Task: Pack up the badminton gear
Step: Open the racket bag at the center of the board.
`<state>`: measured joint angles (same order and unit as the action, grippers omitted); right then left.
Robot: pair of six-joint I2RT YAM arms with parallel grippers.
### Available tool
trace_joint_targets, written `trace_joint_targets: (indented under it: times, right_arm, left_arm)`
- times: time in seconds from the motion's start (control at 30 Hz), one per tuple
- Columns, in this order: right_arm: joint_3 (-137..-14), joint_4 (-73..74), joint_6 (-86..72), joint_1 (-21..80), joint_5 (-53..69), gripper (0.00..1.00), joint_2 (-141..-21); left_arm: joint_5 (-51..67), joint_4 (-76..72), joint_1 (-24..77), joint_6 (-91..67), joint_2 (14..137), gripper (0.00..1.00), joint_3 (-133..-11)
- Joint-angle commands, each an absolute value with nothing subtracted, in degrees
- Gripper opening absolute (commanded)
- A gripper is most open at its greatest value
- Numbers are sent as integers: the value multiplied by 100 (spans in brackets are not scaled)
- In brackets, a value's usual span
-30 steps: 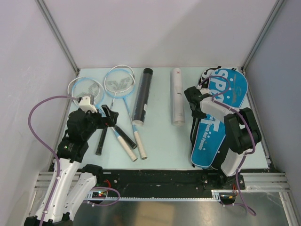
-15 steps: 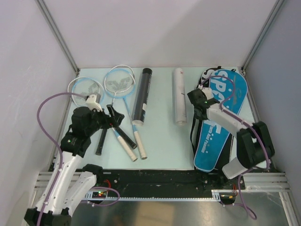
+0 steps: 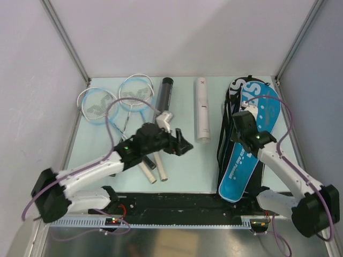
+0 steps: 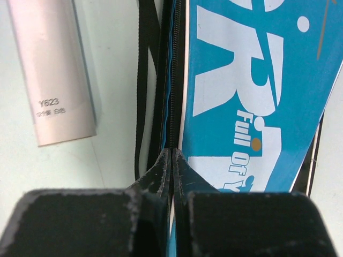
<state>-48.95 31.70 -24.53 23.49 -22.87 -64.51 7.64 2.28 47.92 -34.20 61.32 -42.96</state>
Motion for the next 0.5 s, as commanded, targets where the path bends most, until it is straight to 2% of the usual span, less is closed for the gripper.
trace_joint_targets:
  times: [0.0,0.23,0.47]
  right_arm:
    - [-4727,2950,-2485,2264,-2009,0,-5802]
    - [-4512,2862,-2890,2143,-1710,0,-5422]
    - [-4432,2786,-3077,2007,-1583,0,-5288]
  left_arm:
    - [646,-1581,5430,-3761,7239,86,-4757]
    - [831,-2830,6338,-3477,8673,83,-5225]
    - [1108,-3496,6591,-3664,9539,76,-5249]
